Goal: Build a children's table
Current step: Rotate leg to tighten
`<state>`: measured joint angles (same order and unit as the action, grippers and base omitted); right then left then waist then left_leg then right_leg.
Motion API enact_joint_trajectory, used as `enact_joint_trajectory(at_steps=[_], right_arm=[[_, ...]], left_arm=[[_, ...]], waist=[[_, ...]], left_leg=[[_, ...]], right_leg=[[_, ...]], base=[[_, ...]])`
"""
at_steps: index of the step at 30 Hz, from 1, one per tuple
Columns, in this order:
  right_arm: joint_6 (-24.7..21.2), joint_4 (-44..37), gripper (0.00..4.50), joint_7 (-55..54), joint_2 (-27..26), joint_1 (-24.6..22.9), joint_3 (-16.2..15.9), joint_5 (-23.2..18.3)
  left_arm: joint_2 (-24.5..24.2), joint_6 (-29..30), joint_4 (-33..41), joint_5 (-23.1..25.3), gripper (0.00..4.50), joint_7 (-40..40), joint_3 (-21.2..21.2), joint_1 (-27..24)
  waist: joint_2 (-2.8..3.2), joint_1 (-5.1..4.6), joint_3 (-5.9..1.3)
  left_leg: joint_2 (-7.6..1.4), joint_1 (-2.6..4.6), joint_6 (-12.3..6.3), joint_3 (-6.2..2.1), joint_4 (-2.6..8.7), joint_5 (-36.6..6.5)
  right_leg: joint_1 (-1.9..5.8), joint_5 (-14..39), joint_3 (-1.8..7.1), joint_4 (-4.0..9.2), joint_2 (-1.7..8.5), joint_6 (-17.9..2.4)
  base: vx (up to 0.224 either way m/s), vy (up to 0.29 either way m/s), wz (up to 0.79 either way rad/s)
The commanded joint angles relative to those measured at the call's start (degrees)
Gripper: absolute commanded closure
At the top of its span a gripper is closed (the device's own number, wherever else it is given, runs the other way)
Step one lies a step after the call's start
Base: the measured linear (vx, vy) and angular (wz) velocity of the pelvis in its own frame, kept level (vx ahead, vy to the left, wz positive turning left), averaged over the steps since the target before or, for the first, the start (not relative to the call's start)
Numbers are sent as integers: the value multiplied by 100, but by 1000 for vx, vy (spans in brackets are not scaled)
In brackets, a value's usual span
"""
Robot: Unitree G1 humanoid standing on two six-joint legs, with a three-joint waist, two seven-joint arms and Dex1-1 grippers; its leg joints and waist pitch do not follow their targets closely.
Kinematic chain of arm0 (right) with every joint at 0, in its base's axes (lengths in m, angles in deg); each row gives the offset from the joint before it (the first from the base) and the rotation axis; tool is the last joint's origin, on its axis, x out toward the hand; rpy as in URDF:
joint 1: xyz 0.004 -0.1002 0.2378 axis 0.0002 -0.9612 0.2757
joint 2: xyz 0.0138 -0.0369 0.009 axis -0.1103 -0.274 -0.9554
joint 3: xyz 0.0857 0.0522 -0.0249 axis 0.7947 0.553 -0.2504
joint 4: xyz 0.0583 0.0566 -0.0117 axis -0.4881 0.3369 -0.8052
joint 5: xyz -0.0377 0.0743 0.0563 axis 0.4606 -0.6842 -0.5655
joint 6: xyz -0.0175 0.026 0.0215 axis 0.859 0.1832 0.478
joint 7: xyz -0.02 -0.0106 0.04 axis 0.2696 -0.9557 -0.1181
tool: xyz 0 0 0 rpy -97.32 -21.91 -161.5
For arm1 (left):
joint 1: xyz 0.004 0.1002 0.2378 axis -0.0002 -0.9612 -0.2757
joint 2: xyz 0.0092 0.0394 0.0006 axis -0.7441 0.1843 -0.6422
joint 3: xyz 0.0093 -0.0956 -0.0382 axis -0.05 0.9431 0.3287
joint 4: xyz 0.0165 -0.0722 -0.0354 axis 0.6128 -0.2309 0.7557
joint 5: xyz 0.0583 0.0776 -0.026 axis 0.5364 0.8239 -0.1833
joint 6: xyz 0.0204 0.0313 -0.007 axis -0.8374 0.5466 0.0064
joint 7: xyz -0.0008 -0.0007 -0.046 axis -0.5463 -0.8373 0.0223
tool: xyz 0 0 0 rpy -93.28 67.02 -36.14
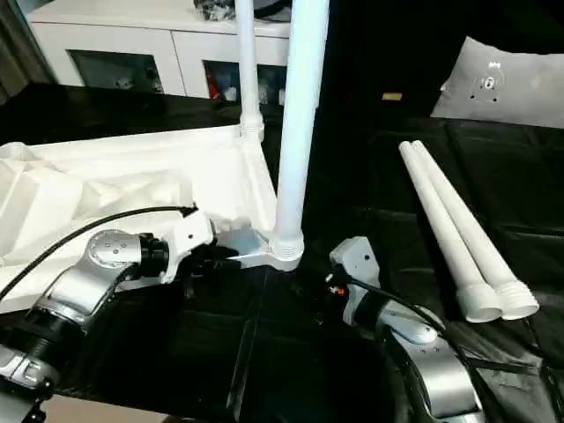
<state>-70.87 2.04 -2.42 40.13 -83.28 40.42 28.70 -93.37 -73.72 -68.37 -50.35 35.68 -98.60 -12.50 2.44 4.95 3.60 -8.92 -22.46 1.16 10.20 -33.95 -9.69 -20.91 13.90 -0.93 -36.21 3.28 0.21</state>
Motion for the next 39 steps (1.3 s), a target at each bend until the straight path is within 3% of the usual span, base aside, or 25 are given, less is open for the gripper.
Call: enact_joint_trajectory(at_steps=[1, 4, 5, 11, 16, 17, 19, 20, 21, 22, 23, 25, 27, 29, 30, 39], right_arm=[[-39, -12, 0, -9, 40, 104, 52, 15], [-52, -4, 0, -12, 48, 139, 52, 14], [-59, 6, 0, -8, 59, 184, 47, 19], [-85, -22, 0, 74, 163, 304, 117, -22], [-210, 74, 0, 669, 478, 642, 130, -265], [-204, 130, 0, 829, 537, 725, 94, -303], [-167, 275, 0, 1326, 683, 922, -71, -394], [-167, 285, 0, 1364, 696, 935, -86, -399], [-174, 314, 0, 1493, 740, 978, -140, -414], [-200, 377, 0, 1761, 823, 1071, -266, -414], [-206, 546, 0, 2121, 924, 1260, -450, -362], [-201, 606, 0, 2209, 945, 1317, -492, -351], [-105, 859, 0, 2421, 968, 1490, -627, -240], [-82, 929, 0, 2507, 990, 1527, -678, -209], [-13, 1053, 0, 2646, 1038, 1579, -772, -139], [67, 1422, 84, 2818, 995, 1759, -814, -96]], left_arm=[[-62, 76, -214, 158, 412, 46, -104, 57], [-67, 86, -304, 191, 444, 108, -136, 128], [-71, 82, -402, 206, 444, 215, -171, 207], [-51, -4, -504, 161, 448, 360, -171, 377], [-76, -302, -413, -127, 448, 934, -160, 349], [-79, -322, -372, -196, 448, 1046, -154, 336], [-154, -417, -233, -264, 448, 1340, -223, 276], [-159, -422, -226, -265, 448, 1359, -230, 273], [-177, -431, -207, -265, 448, 1418, -252, 266], [-213, -493, -188, -246, 448, 1515, -297, 256], [-250, -525, -161, -230, 448, 1647, -354, 250], [-254, -544, -165, -221, 448, 1680, -365, 256], [-269, -588, -125, -205, 448, 1768, -379, 268], [-274, -607, -113, -199, 448, 1785, -374, 266], [-309, -626, -78, -183, 448, 1837, -387, 253], [-482, -648, 64, -170, 450, 2100, -454, 145]], waist=[[-26, -12, -389], [-16, -16, -394], [16, -18, -402], [6, -11, -424], [3, -2, -441], [-26, 5, -441], [-8, 20, -447], [-55, 14, -441], [-33, 42, -448], [-26, 45, -446], [-62, 38, -436], [-47, 46, -426], [-83, 54, -422], [-71, 68, -426], [-103, 68, -430], [-71, 121, -436]], left_leg=[[-404, 152, -173, -175, 385, -1142], [-405, 151, -172, -177, 387, -1146], [-402, 156, -162, -179, 385, -1145], [-409, 153, -201, -178, 366, -1023], [-410, 145, -319, -172, 341, -887], [-411, 141, -356, -169, 334, -861], [-416, 131, -430, -164, 317, -757], [-421, 128, -451, -157, 321, -765], [-426, 144, -480, -156, 313, -759], [-431, 144, -482, -156, 315, -766], [-428, 134, -472, -155, 322, -841], [-437, 145, -434, -152, 327, -913], [-441, 150, -395, -147, 340, -963], [-442, 149, -357, -149, 342, -964], [-444, 151, -361, -147, 344, -946], [-438, 130, -474, -143, 319, -773]], right_leg=[[137, 212, 216, 445, 510, -1360], [135, 259, 213, 449, 508, -1357], [132, 251, 214, 449, 505, -1355], [153, -75, 208, 418, 512, -1412], [171, -253, 201, 394, 514, -1474], [174, -307, 199, 387, 519, -1513], [177, -426, 190, 370, 520, -1569], [176, -425, 190, 375, 517, -1578], [165, -389, 184, 366, 521, -1583], [162, -366, 182, 367, 519, -1583], [171, -211, 167, 367, 516, -1608], [150, -22, 173, 385, 529, -1600], [144, 152, 170, 394, 533, -1596], [135, 174, 172, 389, 528, -1572], [138, 151, 171, 389, 528, -1568], [118, -166, 162, 355, 522, -1587]], base=[[0, 0, 0], [0, 0, 0], [0, 0, 0], [0, 0, 0], [0, 0, 0], [0, 0, 0], [0, 0, 0], [0, 0, 0], [0, 0, 0], [0, 0, 0], [0, 0, 0], [0, 0, 0], [0, 0, 0], [0, 0, 0], [0, 0, 0], [0, 0, 0]])
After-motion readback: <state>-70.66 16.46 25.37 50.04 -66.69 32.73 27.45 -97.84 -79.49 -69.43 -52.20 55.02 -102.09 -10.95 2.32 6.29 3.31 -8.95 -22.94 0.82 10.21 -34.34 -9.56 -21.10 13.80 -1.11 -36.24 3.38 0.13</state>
